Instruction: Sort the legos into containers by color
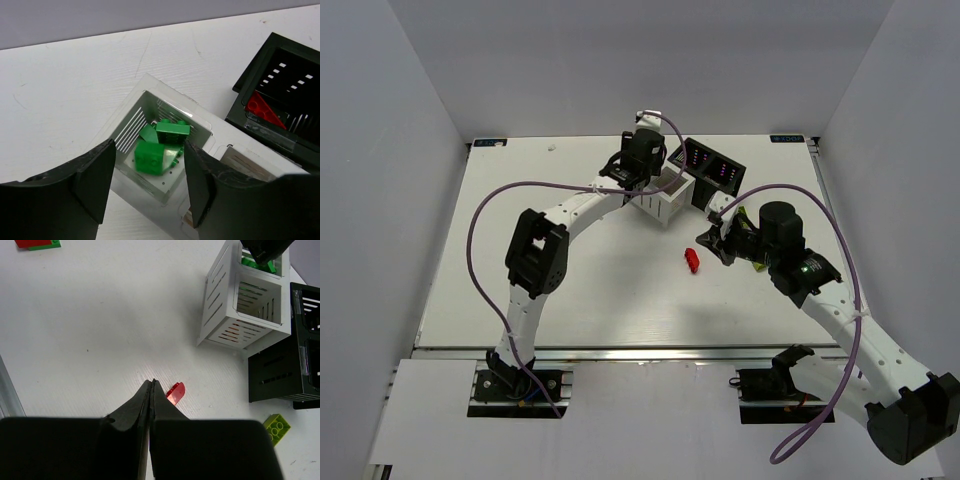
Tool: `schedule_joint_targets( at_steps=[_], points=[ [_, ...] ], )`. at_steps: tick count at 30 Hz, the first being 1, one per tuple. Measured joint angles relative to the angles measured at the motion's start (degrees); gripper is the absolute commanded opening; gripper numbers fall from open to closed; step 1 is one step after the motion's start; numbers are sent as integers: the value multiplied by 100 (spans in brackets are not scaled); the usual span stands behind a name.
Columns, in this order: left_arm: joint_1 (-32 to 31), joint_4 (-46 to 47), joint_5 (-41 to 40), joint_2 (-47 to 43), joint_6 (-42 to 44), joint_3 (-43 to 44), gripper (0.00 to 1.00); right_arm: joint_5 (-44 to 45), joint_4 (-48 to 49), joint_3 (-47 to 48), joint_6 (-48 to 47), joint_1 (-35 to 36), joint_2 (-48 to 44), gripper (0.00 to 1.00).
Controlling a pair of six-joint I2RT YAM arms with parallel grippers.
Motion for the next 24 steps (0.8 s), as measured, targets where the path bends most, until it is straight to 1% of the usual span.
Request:
schedule_joint_targets(
  at_steps=[3,6,7,8,9,10,12,13,14,16,17,18,19,20,21,22,24],
  points=[
    [11,7,-13,0,2,13,72,0,0,0,-2,0,0,0],
    [22,2,-9,0,2,13,72,7,0,0,-7,0,0,0],
    [26,2,-4,0,2,13,72,22,0,0,-7,0,0,3],
    [26,-11,17,-9,0,13,72,28,0,0,-4,0,0,8],
    [26,-61,50,-26,0,13,71,46,0,0,0,-2,0,15],
    [28,-151,129,-61,0,11,67,57,0,0,28,-2,0,33],
    [33,-345,332,-221,-9,-33,62,68,7,0,76,-9,2,47],
    [33,-415,472,-378,-9,-144,62,68,20,0,83,-20,4,61],
    [33,-415,608,-614,-26,-376,62,66,28,0,140,-31,13,67],
    [33,-422,903,-1480,-107,-1300,65,107,39,0,177,-68,55,73],
    [33,-402,1051,-1956,-155,-1735,69,131,37,2,190,-94,85,78],
    [33,-295,1235,-2529,-212,-2271,80,166,31,7,197,-127,125,80],
    [33,-188,1386,-3143,-280,-2806,85,195,22,7,192,-170,168,89],
    [33,-118,1521,-3661,-343,-3211,88,219,4,9,188,-210,199,89],
    [33,70,1661,-4218,-428,-3630,96,267,-26,13,173,-243,229,90],
    [33,240,1773,-4719,-501,-4019,98,306,-48,15,149,-267,260,89],
    [31,485,1943,-5484,-605,-4577,98,474,-101,17,107,-299,306,89]
  ],
)
